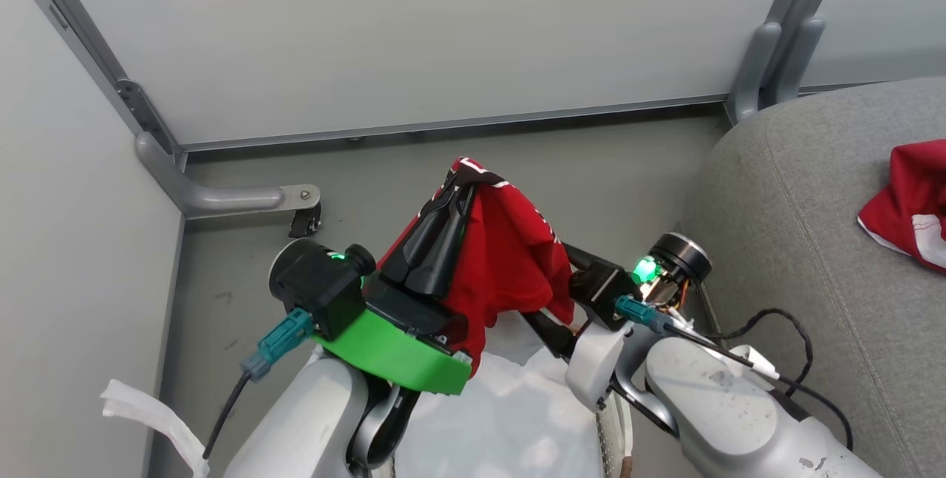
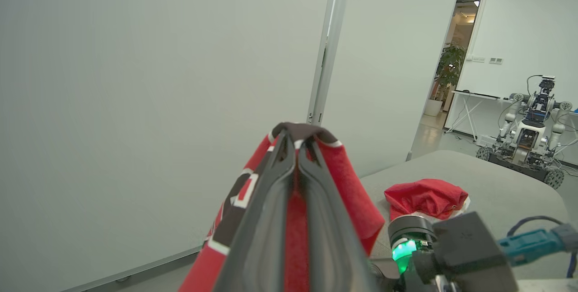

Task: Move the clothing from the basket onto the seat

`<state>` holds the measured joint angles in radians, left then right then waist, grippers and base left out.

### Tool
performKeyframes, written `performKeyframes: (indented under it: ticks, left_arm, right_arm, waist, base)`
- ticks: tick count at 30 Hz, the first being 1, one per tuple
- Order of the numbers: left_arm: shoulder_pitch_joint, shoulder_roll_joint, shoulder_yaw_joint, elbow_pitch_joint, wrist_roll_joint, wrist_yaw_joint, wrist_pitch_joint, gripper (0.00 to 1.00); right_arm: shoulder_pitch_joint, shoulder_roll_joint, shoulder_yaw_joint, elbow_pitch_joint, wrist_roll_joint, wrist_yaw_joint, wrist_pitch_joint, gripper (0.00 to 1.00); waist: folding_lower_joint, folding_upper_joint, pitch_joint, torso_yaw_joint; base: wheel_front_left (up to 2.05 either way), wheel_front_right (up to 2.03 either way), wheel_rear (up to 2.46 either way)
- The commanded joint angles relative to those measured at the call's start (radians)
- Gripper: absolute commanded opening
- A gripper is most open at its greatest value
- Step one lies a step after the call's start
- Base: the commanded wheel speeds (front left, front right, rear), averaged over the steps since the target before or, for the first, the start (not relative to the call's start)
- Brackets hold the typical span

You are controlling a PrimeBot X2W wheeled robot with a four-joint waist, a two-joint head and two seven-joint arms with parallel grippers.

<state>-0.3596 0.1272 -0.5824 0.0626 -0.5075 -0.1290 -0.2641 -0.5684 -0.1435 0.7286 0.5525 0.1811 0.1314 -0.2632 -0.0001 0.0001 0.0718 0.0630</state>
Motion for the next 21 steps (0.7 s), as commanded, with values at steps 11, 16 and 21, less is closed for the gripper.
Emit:
performKeyframes:
  ticks: [11,16,21]
  left_arm:
    - [-0.024,0.005,-0.01,0.005,-0.015,-0.003,0.0,0.0]
    - [-0.012,0.004,-0.003,0.009,-0.009,-0.003,0.0,0.0]
    - [-0.003,0.003,0.001,0.013,-0.004,-0.003,0.0,0.0]
  right_arm:
    - [0.071,0.045,-0.003,0.041,0.077,-0.001,-0.002,0.0]
    - [0.091,0.043,-0.013,0.02,0.079,-0.001,-0.002,0.0]
    - [0.102,0.046,-0.038,-0.002,0.072,-0.001,-0.002,0.0]
  waist:
    - [0.0001,-0.0001,0.012,0.016]
    - [0.0001,-0.0001,0.009,0.007]
    - [0.0001,-0.0001,0.009,-0.007]
  base:
    - [0.0,0.0,0.0]
    - [0.0,0.0,0.0]
    - [0.0,0.0,0.0]
